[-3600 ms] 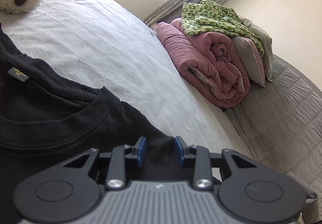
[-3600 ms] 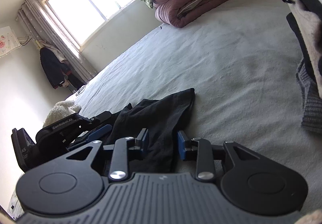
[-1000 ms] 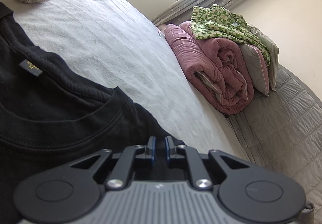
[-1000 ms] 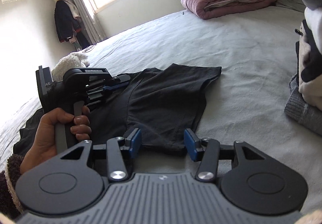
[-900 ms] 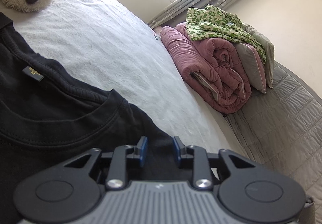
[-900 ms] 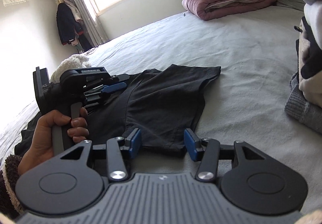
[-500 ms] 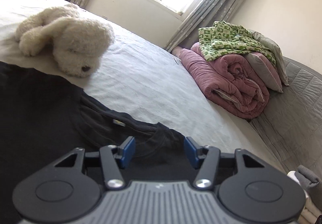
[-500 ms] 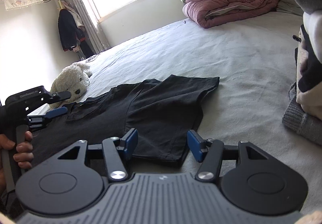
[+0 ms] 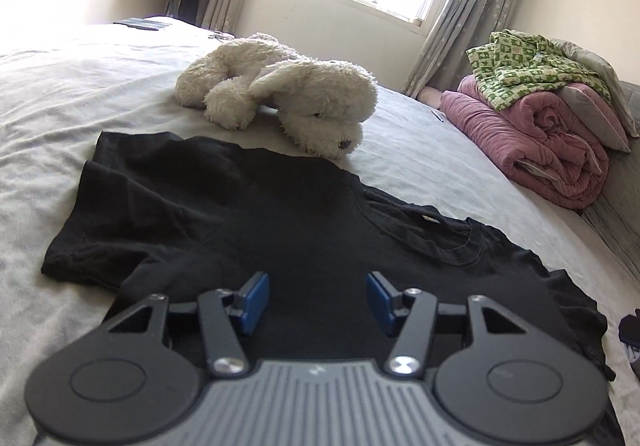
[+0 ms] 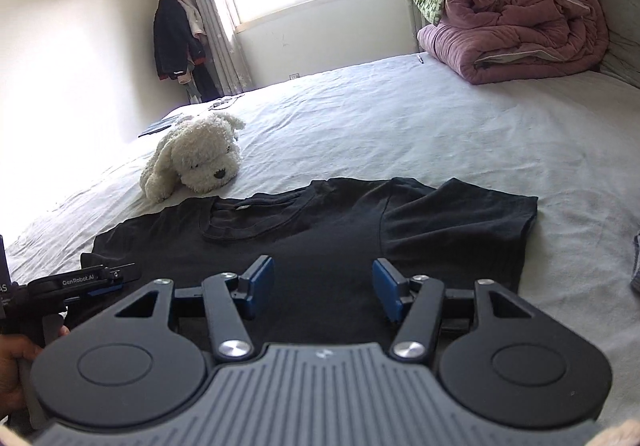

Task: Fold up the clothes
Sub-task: 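Open both tools and pull them back over the flattened black T-shirt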

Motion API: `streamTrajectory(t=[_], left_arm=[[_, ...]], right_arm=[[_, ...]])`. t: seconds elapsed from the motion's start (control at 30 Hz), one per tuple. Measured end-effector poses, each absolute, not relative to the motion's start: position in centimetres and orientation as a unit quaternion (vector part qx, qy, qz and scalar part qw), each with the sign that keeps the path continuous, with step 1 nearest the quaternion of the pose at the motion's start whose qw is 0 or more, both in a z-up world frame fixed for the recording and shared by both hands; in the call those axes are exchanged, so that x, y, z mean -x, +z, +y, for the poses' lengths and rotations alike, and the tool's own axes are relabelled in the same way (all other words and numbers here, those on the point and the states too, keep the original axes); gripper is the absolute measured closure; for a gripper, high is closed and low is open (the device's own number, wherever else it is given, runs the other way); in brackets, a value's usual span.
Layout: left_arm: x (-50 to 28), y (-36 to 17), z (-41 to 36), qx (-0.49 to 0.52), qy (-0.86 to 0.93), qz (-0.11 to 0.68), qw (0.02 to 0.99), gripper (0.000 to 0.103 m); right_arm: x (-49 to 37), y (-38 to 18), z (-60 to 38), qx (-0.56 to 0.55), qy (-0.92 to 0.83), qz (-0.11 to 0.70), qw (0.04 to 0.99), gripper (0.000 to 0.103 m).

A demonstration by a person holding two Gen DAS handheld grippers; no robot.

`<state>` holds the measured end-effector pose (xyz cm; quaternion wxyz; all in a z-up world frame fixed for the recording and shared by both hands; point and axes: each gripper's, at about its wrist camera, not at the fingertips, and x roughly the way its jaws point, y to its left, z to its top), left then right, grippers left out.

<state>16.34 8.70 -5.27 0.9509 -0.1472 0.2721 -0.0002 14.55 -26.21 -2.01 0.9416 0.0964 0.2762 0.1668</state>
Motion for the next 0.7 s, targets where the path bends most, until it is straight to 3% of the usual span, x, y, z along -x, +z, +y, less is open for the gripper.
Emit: streamTrajectory(t=[0.37,0.7], left_arm=[[-26.2,-6.2,4.6,0.011,-0.021,0.306,0.952,0.046],[-32.2,-6.7,4.8,-0.014,-0.032,0.312,0.949,0.028]], right_arm=[[-24.5,-7.1,-15.6,0.048,0.117,0.315,0.941,0.044],[-31.5,-7.5,-13.4,0.063,0.126,0.308,0.941,0.033]])
